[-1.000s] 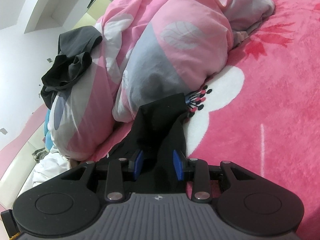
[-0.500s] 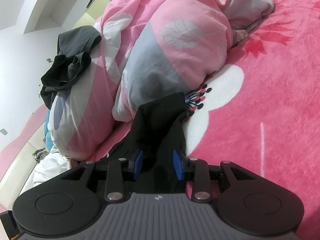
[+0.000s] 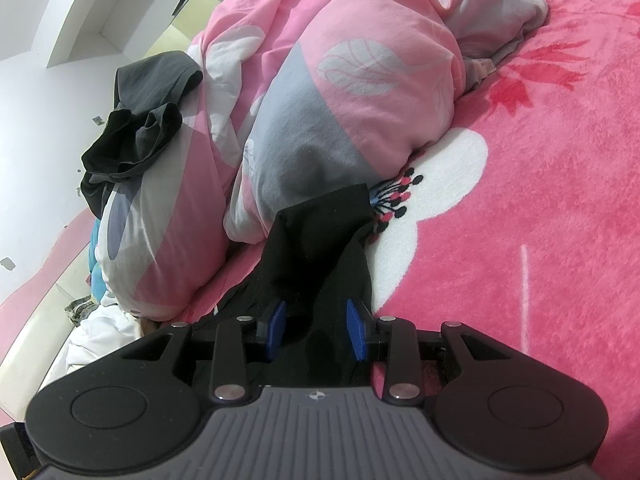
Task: Fold clothes
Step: 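Close the right gripper on the black shirt corner beside the left gripper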
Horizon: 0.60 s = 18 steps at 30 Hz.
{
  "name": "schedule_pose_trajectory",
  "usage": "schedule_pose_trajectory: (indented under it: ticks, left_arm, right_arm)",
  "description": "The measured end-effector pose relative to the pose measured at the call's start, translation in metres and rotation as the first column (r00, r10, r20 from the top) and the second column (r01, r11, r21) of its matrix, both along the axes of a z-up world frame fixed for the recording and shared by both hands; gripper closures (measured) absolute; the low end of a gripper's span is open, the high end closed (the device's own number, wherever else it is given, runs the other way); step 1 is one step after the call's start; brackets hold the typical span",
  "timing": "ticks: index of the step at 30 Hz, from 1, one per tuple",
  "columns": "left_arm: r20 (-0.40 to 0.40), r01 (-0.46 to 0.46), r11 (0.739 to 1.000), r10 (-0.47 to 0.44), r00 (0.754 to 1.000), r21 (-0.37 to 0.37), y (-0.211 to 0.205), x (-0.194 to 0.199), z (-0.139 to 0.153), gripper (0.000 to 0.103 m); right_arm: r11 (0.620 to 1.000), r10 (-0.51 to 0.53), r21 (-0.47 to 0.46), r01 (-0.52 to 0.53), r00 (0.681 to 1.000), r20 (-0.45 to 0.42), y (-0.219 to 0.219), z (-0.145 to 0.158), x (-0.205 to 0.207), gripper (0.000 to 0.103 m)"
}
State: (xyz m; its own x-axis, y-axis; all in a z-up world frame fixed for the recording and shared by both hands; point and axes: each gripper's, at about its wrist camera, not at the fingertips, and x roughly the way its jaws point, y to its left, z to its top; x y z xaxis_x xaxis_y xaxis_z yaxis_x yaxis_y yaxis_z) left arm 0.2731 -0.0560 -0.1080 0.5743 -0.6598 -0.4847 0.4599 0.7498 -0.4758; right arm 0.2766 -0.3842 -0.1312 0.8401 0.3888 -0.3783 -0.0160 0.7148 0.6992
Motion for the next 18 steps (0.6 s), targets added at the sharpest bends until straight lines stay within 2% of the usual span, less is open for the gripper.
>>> schedule_pose_trajectory:
  ticks: [10,18]
  left_arm:
    - [0.007,0.018,1.0,-0.018,1.0,-0.016,-0.0004,-0.0014,0.0002,0.01]
    - [0.007,0.01,0.999,-0.01,1.0,-0.033,0.0023,-0.0019,0.0009,0.008]
  right_arm:
    - [1.0,-0.004,0.0,0.004,1.0,-0.001,0.0004,0.0001,-0.0011,0.067]
    - [1.0,0.003,-0.013,-0.004,1.0,-0.003,0.0018,0.0006,0.0008,0.066]
